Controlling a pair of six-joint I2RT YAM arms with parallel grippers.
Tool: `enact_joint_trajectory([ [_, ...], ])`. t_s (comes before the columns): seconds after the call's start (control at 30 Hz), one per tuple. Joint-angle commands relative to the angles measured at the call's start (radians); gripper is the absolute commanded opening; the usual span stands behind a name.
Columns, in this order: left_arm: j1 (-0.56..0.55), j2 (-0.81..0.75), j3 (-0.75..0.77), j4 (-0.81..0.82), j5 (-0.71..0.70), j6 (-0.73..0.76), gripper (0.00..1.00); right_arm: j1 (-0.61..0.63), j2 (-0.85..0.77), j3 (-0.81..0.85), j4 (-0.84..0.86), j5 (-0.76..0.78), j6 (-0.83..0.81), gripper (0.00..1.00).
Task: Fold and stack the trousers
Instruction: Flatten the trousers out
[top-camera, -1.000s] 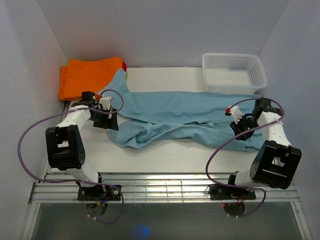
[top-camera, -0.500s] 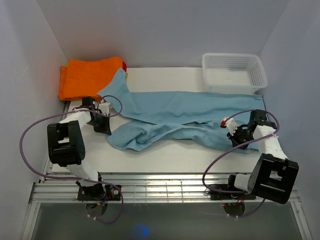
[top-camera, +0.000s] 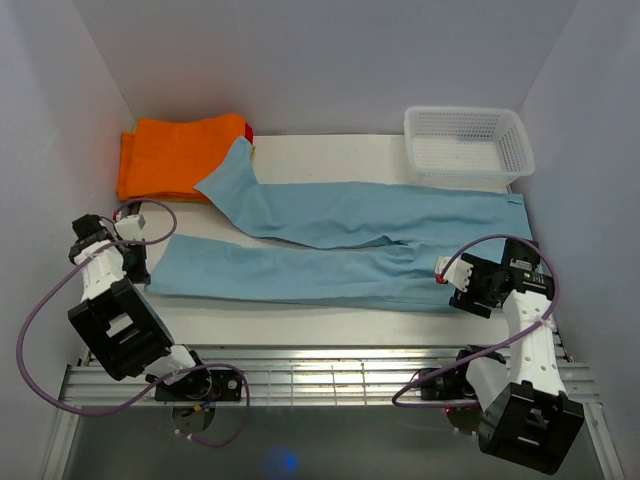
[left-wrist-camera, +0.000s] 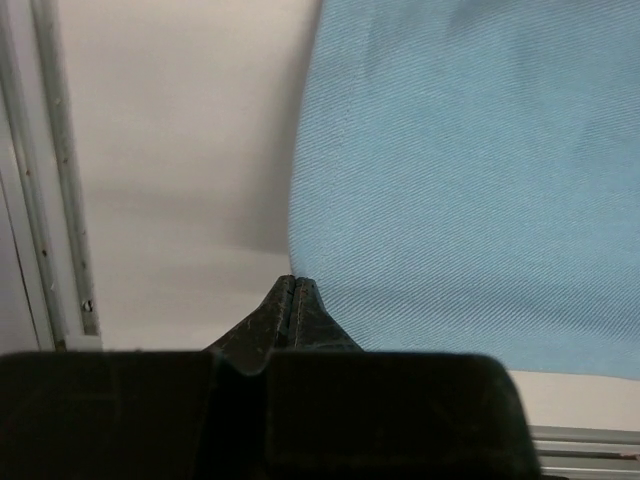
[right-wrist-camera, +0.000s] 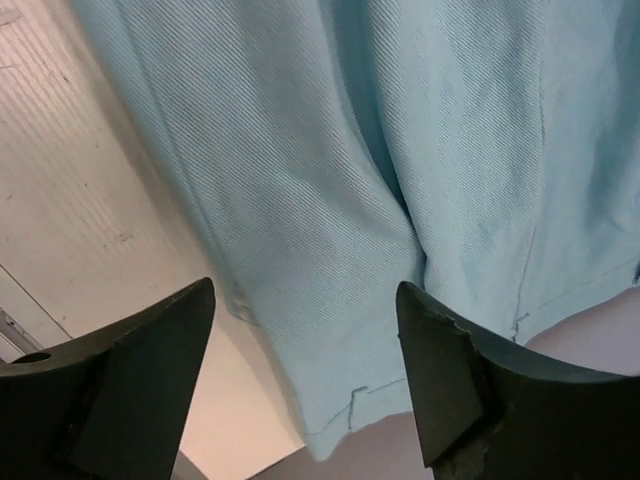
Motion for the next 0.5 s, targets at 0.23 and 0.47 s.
enact_joint_trajectory([
  [0.23, 0.197, 0.004, -0.082, -0.020, -0.067, 0.209, 0.00, -0.023, 0.000, 0.153, -0.042, -0.013, 0.028, 0.91],
  [0.47, 0.224, -0.036, -0.065, -0.118, 0.046, 0.330, 0.59, -0.058, 0.164, 0.375, -0.161, -0.122, 0.168, 0.79],
])
